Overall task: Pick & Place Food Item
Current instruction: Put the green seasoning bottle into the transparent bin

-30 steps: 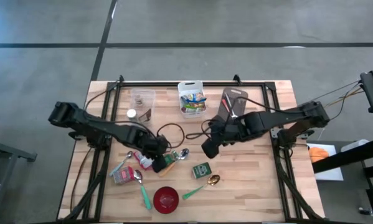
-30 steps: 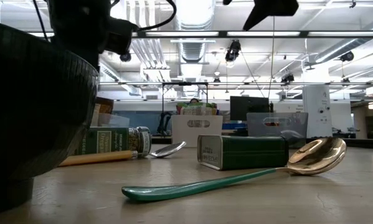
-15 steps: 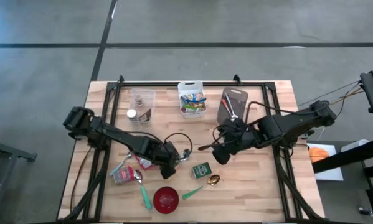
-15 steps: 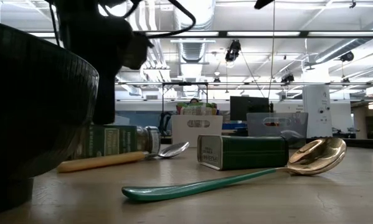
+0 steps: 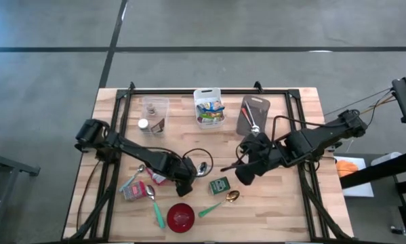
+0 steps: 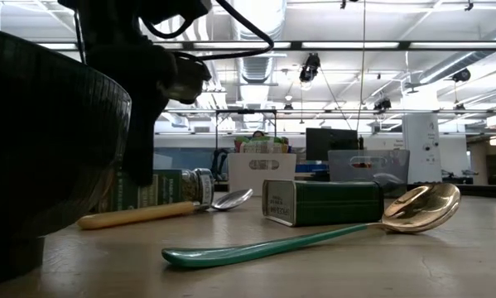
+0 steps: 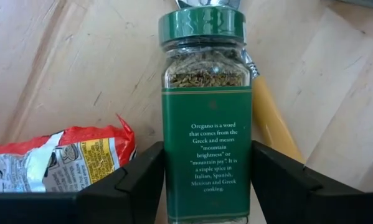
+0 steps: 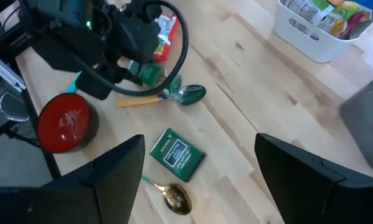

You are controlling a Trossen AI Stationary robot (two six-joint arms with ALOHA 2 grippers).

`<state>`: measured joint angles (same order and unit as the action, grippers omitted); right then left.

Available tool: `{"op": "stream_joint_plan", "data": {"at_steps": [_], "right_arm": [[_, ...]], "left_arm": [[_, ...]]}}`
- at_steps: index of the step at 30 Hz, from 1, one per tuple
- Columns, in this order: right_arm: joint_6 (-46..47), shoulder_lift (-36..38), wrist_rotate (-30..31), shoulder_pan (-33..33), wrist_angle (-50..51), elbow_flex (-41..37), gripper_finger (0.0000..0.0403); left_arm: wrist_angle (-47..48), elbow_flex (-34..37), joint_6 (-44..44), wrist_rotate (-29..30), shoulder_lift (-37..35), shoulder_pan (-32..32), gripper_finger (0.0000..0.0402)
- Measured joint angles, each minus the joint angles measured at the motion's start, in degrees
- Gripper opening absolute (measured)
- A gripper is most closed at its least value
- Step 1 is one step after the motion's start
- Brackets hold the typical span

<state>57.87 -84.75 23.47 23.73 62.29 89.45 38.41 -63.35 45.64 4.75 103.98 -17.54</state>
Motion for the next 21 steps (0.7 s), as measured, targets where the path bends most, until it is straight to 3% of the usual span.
{"op": "stream_joint_plan", "data": {"at_steps": [15, 21], "right_arm": [[0.20, -0.02, 0.59, 0.02, 0.04, 0.00, 0.0299], [0.18, -0.07, 0.59, 0.02, 0.08, 0.00, 0.0299]], "left_arm": [[0.00, 1.67, -5.65, -0.30, 2.38, -0.11, 0.0218], [0.13, 1.77, -5.79, -0.21, 2.24, -0.11, 0.0183]]}}
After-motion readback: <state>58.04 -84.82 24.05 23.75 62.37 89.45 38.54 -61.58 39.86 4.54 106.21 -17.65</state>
